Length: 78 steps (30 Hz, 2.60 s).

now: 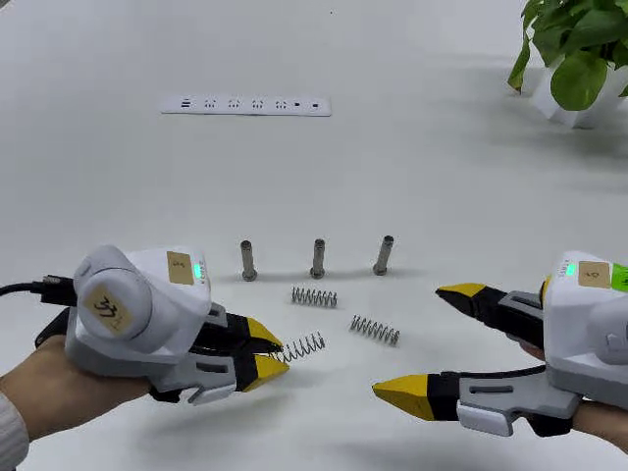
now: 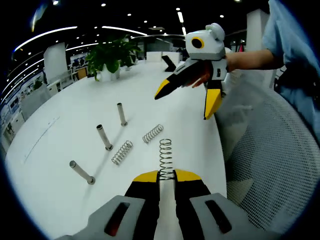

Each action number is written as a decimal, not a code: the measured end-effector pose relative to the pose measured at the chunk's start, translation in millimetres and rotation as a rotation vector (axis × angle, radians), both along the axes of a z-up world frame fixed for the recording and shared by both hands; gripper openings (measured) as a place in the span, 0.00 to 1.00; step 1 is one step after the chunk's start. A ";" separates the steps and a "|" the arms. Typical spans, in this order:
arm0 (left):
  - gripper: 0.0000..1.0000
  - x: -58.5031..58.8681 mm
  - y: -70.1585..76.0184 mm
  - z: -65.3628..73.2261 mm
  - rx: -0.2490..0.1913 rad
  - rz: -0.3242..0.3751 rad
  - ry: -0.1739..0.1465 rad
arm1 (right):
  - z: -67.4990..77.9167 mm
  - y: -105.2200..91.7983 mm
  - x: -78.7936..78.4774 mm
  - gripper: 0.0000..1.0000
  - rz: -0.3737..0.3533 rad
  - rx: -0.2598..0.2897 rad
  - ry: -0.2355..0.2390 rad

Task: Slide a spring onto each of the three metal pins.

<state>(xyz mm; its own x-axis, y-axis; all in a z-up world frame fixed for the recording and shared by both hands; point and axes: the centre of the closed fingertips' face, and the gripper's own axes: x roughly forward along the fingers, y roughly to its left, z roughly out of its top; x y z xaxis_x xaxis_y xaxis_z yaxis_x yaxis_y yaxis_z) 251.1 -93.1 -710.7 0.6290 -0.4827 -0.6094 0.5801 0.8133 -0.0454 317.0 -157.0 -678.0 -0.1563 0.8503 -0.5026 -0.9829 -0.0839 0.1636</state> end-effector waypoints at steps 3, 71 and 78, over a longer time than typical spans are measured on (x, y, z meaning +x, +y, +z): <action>0.10 -0.1 -3.6 5.9 -0.009 -0.017 -0.017 | 4.4 6.2 -7.2 0.66 0.040 0.008 0.030; 0.09 1.4 -38.9 10.5 0.030 -0.147 0.029 | 13.4 26.8 -67.9 0.12 0.460 -0.084 -0.114; 0.09 2.0 -39.8 11.3 0.029 -0.129 0.028 | 12.7 26.8 -67.1 0.12 0.467 -0.091 -0.124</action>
<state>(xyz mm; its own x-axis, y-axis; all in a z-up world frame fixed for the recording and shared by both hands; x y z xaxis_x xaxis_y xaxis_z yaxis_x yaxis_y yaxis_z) 253.1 -133.0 -699.5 0.5449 -0.5409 -0.6407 0.6791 0.7329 -0.0412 249.9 -130.2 -665.3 -0.4444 0.6552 -0.6109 -0.8562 -0.5112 0.0747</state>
